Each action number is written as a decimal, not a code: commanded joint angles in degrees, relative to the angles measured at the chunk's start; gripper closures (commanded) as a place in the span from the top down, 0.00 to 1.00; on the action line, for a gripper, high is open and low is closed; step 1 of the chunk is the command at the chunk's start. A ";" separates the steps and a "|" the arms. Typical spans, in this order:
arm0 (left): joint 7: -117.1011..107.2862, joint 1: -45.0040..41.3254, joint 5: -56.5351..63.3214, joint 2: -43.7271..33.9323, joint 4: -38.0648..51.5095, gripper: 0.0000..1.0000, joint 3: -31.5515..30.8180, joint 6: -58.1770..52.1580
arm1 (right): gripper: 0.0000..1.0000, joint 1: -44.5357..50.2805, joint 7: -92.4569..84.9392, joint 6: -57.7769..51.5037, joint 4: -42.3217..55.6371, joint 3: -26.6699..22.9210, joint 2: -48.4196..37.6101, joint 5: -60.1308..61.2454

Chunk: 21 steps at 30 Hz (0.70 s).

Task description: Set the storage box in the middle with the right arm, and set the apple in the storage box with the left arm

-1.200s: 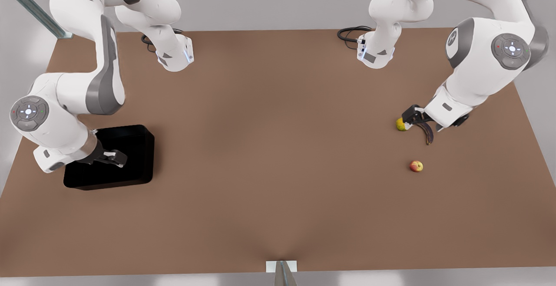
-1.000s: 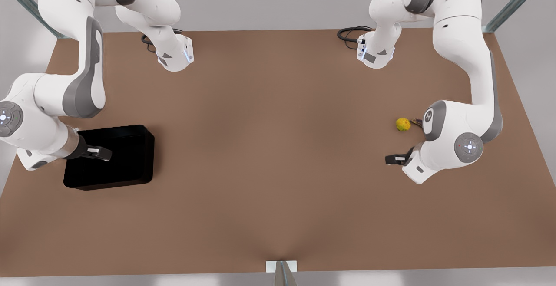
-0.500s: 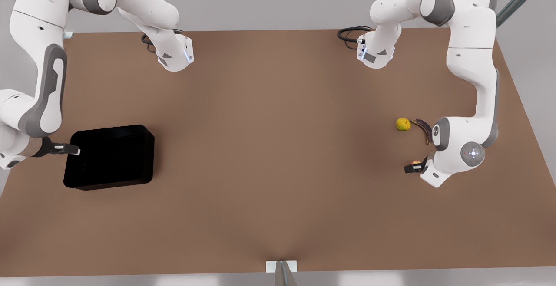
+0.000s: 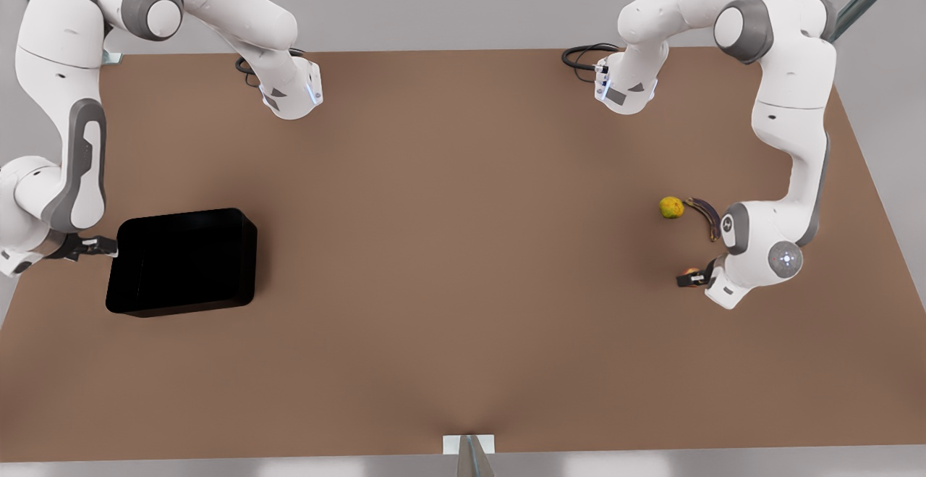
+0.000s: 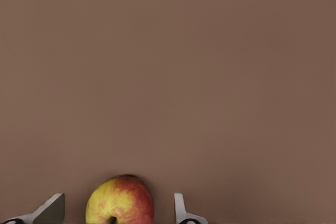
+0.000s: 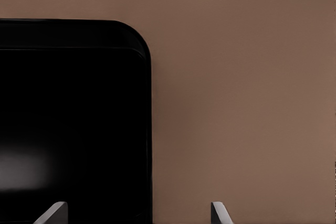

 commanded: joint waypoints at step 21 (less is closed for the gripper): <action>0.00 -0.09 0.06 -0.25 -0.17 1.00 0.00 -0.25 | 0.21 -1.23 -1.76 7.10 -1.58 -0.09 7.47 0.00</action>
